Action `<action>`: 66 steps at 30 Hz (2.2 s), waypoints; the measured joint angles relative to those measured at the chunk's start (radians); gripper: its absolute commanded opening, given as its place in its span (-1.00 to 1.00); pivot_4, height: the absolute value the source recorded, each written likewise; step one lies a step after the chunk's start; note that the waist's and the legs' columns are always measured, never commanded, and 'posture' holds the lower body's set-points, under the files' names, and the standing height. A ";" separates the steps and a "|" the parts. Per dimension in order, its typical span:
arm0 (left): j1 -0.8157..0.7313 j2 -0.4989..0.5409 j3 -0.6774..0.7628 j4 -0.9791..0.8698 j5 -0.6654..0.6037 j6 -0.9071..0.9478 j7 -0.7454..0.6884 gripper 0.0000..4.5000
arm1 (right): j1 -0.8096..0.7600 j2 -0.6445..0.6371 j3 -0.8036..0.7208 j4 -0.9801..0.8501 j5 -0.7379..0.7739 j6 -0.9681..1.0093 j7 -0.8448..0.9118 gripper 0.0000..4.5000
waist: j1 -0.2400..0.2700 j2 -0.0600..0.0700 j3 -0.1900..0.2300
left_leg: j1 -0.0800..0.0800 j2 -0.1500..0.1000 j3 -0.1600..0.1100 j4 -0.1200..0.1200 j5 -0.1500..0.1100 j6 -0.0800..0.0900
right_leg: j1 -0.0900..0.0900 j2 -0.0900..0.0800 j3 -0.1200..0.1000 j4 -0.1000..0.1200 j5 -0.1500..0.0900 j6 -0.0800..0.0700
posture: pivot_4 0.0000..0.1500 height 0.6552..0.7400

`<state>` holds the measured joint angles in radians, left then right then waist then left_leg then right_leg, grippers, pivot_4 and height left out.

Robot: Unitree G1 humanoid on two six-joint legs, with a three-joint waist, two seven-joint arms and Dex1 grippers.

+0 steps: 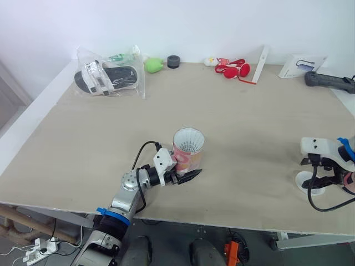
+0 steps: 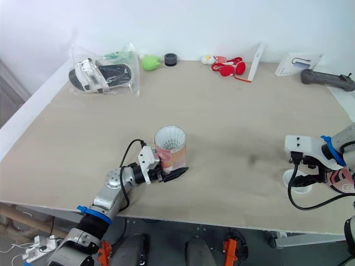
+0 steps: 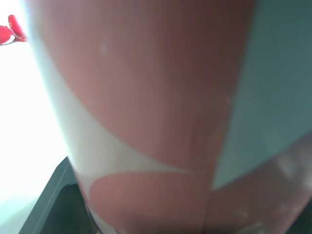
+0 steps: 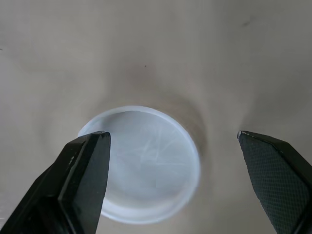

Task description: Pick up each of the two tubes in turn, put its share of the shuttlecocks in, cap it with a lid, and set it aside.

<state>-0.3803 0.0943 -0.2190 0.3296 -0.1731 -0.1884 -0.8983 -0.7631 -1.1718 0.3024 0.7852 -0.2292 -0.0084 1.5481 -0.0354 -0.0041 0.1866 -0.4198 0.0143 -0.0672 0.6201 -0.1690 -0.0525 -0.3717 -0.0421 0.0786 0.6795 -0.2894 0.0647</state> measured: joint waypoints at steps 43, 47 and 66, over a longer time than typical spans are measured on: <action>-0.053 -0.008 0.000 0.090 -0.004 -0.036 0.009 0.40 | -0.603 0.363 0.132 -0.615 0.562 0.341 0.027 -0.97 | -0.008 0.000 -0.002 | 0.004 0.002 -0.004 -0.002 0.000 0.000 | 0.001 0.005 0.000 0.000 -0.002 0.004 | 1.00 1.00; -0.053 -0.008 -0.001 0.088 -0.004 -0.036 0.011 0.40 | -0.611 0.419 0.171 -0.591 0.545 0.304 0.028 -0.97 | -0.009 0.000 -0.002 | 0.004 0.002 -0.004 -0.002 0.000 0.000 | 0.001 0.005 0.000 0.000 -0.002 0.003 | 1.00 1.00; -0.049 -0.008 -0.004 0.083 0.000 -0.038 0.019 0.40 | -0.626 0.457 0.268 -0.511 0.430 0.190 0.028 -0.97 | -0.010 0.000 -0.002 | 0.004 0.003 -0.004 -0.002 0.000 0.000 | 0.001 0.005 0.000 0.000 -0.001 0.002 | 1.00 1.00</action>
<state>-0.4295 0.0864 -0.2226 0.4127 -0.1726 -0.2261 -0.8790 -1.3889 -0.7147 0.5707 0.2739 0.2003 0.1818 1.5762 -0.0452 -0.0045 0.1848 -0.4157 0.0168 -0.0714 0.6177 -0.1690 -0.0527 -0.3712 -0.0371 0.0787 0.6791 -0.2905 0.0672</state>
